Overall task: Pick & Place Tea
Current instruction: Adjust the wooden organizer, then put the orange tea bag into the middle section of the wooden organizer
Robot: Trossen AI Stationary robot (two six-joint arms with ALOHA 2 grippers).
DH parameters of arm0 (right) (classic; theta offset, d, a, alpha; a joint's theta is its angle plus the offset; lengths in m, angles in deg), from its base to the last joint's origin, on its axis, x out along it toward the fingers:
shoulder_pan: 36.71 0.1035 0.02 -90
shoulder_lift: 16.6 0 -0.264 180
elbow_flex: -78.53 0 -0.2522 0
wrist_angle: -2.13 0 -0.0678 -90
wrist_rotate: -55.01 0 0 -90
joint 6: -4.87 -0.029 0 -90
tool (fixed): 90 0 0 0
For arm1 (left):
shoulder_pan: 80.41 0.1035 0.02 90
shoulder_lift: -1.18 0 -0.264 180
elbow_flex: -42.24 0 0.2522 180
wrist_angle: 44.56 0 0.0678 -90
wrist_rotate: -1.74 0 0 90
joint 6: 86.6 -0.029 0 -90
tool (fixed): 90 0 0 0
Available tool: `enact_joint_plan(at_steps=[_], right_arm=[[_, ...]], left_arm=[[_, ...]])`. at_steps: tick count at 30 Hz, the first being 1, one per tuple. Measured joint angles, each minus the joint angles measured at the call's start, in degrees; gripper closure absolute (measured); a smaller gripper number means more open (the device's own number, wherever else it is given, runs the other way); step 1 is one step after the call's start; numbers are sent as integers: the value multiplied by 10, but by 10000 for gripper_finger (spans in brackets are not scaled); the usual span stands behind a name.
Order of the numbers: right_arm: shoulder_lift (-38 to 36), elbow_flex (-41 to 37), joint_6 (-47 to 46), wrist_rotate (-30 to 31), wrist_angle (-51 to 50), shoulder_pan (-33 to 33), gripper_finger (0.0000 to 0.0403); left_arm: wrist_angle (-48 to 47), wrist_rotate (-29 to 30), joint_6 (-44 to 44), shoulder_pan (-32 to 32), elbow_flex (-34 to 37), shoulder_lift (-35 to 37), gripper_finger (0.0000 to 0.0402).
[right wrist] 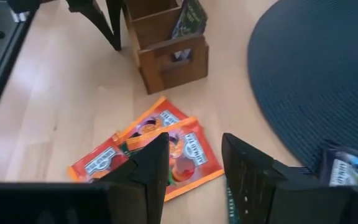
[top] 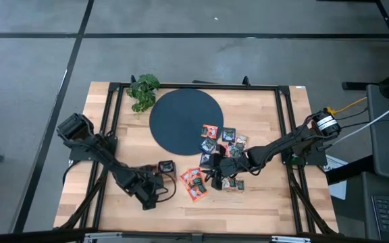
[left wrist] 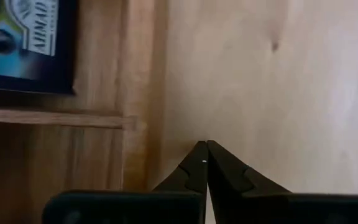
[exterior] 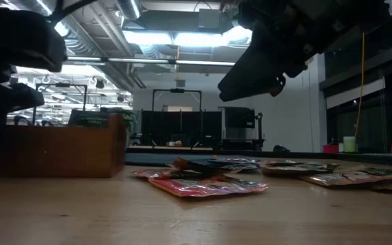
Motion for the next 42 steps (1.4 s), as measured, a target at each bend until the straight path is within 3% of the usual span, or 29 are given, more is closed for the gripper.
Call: enact_joint_plan(at_steps=[23,29,33,42], right_arm=[[0,0,-4,17,-14,0,253],[0,1,-53,-25,-63,-1,253],[0,1,-99,-44,-96,0,253],[0,1,-145,-69,-107,8,253]], left_arm=[[40,156,-79,116,0,0,400],[138,87,-148,118,1,18,400],[227,82,-216,107,1,19,399],[298,80,-285,133,0,-11,400]])
